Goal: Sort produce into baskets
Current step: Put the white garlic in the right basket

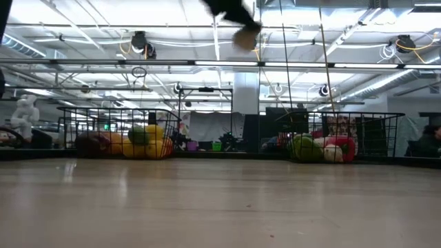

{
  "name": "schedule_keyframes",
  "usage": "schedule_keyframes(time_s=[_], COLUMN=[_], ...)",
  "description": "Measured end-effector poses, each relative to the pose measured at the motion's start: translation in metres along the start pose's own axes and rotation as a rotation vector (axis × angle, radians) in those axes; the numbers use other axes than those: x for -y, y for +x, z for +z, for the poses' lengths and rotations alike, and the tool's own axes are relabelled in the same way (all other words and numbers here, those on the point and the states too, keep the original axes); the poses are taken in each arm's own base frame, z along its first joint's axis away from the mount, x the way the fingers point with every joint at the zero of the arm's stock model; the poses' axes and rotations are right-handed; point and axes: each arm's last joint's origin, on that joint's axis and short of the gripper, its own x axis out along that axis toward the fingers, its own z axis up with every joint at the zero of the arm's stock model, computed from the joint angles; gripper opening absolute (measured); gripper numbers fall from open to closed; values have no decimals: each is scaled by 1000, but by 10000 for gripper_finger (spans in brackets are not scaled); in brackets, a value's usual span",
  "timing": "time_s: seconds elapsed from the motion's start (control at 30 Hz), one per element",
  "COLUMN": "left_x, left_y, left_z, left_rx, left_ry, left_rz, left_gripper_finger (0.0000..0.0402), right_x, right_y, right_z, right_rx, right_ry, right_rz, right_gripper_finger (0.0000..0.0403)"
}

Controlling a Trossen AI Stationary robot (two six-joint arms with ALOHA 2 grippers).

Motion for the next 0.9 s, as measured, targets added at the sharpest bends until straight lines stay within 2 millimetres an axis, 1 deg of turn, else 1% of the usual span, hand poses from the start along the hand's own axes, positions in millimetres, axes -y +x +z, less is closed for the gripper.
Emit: schedule_keyframes(time_s=[0.1, 0.2, 0.33, 0.4, 0.47, 0.53, 0.63, 0.7, 0.8, 0.9], left_x=[-20, -39, -62, -69, -76, -85, -95, -95, -97, -103], left_y=[8, 24, 57, 81, 105, 131, 167, 188, 207, 214], left_z=[13, 14, 1, -13, -29, -47, -73, -87, -95, -94], left_rx=[203, 351, 551, 602, 607, 571, 520, 483, 412, 379], left_ry=[23, 21, -18, -24, -31, -38, -88, -132, -203, -242], left_rz=[118, 217, 326, 387, 434, 458, 442, 405, 318, 283], left_gripper_finger=[104, 104, 104, 104, 104, 104, 104, 104, 110, 130], right_x=[-7, -12, -18, -21, -23, -24, -25, -25, -25, -25], right_y=[-7, -13, -17, -17, -17, -18, -19, -19, -19, -19], right_z=[4, 8, 9, 8, 8, 8, 8, 9, 9, 9], right_rx=[35, 78, 86, 83, 82, 84, 91, 94, 96, 98], right_ry=[-50, -86, -109, -110, -115, -123, -140, -148, -156, -169], right_rz=[58, 130, 202, 220, 228, 235, 240, 243, 243, 242], right_gripper_finger=[222, 222, 222, 222, 222, 222, 222, 222, 222, 222])
